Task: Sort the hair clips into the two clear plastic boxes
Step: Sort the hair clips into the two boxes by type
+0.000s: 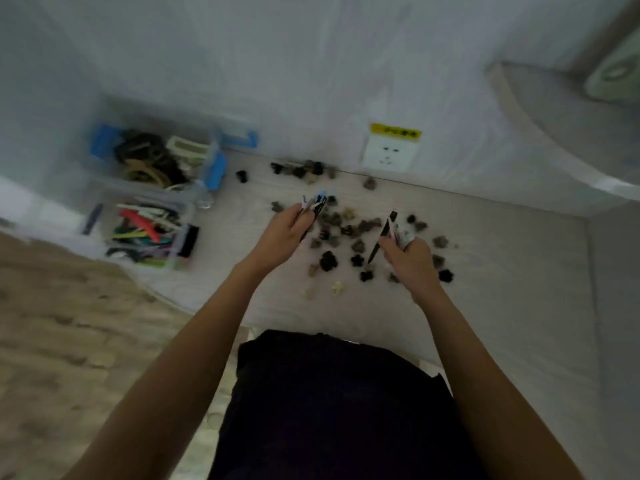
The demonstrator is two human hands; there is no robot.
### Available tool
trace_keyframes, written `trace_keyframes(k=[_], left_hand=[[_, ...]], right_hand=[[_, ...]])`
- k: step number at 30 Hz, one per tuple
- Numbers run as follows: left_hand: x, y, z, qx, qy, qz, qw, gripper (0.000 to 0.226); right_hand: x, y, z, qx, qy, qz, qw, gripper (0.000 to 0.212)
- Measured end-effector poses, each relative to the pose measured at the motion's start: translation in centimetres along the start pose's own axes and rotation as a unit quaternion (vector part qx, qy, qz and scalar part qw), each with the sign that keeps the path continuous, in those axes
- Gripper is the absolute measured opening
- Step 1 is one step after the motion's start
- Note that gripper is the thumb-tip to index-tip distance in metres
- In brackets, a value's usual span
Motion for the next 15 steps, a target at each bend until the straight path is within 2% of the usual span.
trace_keyframes(k=[5, 8, 10, 12, 13, 15], left_hand=[[-11.0, -4.0, 1.8, -0.005, 0.117, 0.017, 0.993, 0.031], [-17.5, -6.7, 2.6, -0.015, 0.154, -0.050, 0.987, 0.030], [-21.2, -9.0, 2.5, -0.010, 0.139, -0.190, 0.972, 0.019], [-24.0, -10.9, 1.9, 0.022, 0.085, -0.347, 0.934, 0.022], [-25.3, -11.6, 1.5, 0.041, 0.048, -0.393, 0.917, 0.026], [-26.5, -12.9, 0.4, 0.095, -0.024, -0.413, 0.905, 0.023]], right_hand=[[7.7, -5.6, 2.3, -0.039, -0.101, 0.023, 0.994, 0.032], [12.5, -9.6, 4.1, -0.106, -0.149, 0.039, 0.982, 0.038], [15.5, -12.4, 5.5, -0.152, -0.173, 0.050, 0.972, 0.039], [17.9, -14.9, 6.7, -0.183, -0.187, 0.055, 0.963, 0.037], [19.3, -16.1, 7.2, -0.199, -0.196, 0.060, 0.958, 0.039], [21.5, -17.9, 8.0, -0.238, -0.211, 0.086, 0.944, 0.041]])
Point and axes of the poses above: each hand's wrist, its own z-axis away from the middle knuckle, its own x-axis out of the palm, y = z × x, the point moved 2 cm from there along -z, towards the middle knuckle, and after that the axes turned 14 degrees about y, right-handed, at the moved point
